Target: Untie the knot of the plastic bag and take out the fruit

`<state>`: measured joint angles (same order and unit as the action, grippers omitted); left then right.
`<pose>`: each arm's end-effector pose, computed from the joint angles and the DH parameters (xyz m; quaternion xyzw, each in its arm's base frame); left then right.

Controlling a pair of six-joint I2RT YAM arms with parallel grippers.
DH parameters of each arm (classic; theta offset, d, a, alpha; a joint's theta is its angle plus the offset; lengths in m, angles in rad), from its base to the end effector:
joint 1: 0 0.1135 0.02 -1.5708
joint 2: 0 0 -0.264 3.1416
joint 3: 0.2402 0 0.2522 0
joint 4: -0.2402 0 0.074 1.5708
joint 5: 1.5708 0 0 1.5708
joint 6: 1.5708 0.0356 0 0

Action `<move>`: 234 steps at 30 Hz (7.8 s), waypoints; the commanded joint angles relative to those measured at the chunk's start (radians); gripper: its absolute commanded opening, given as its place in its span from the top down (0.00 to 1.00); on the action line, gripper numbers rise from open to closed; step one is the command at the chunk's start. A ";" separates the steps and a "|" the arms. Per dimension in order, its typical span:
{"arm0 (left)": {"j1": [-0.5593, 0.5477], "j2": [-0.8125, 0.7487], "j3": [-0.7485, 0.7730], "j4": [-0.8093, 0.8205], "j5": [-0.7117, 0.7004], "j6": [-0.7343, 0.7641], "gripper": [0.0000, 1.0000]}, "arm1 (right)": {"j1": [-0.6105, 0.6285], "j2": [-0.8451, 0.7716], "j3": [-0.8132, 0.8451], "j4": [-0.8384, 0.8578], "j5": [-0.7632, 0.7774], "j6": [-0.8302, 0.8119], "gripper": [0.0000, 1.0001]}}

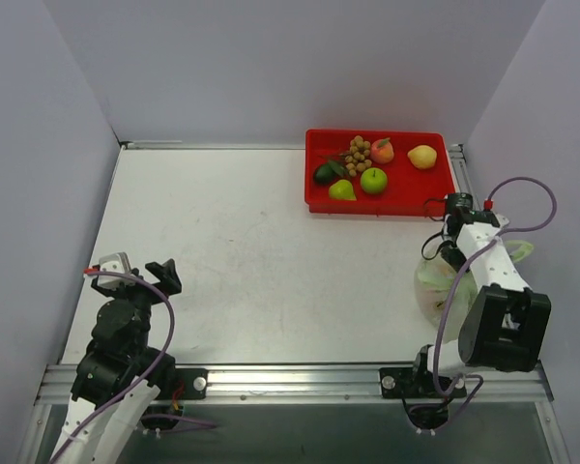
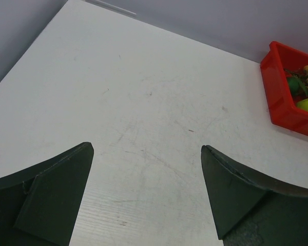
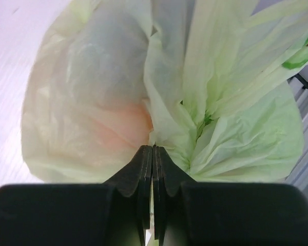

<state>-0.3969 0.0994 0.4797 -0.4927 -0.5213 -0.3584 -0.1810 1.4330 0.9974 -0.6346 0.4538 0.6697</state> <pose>0.0684 -0.0094 0.2746 -0.1578 0.7237 -0.0587 0.6693 0.2746 -0.0661 0.2330 0.4403 0.8369 -0.1531 0.2869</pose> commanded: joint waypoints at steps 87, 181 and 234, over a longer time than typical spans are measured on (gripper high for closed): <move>0.000 0.423 0.216 0.135 0.498 -0.028 0.02 | 1.026 0.192 0.653 0.085 -0.297 -0.317 0.19; -0.307 0.692 0.146 0.246 0.187 -0.152 1.00 | 1.135 -0.140 0.086 0.354 -0.534 -0.873 0.22; -0.122 0.801 0.454 0.074 0.579 0.258 0.03 | 0.913 -0.393 -0.244 0.871 -0.690 -0.332 0.97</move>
<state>-0.5213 0.8410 0.8814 -0.3866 -0.0570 -0.2893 0.7147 1.0378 0.7044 0.2234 -0.2150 0.3729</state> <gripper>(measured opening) 0.972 0.052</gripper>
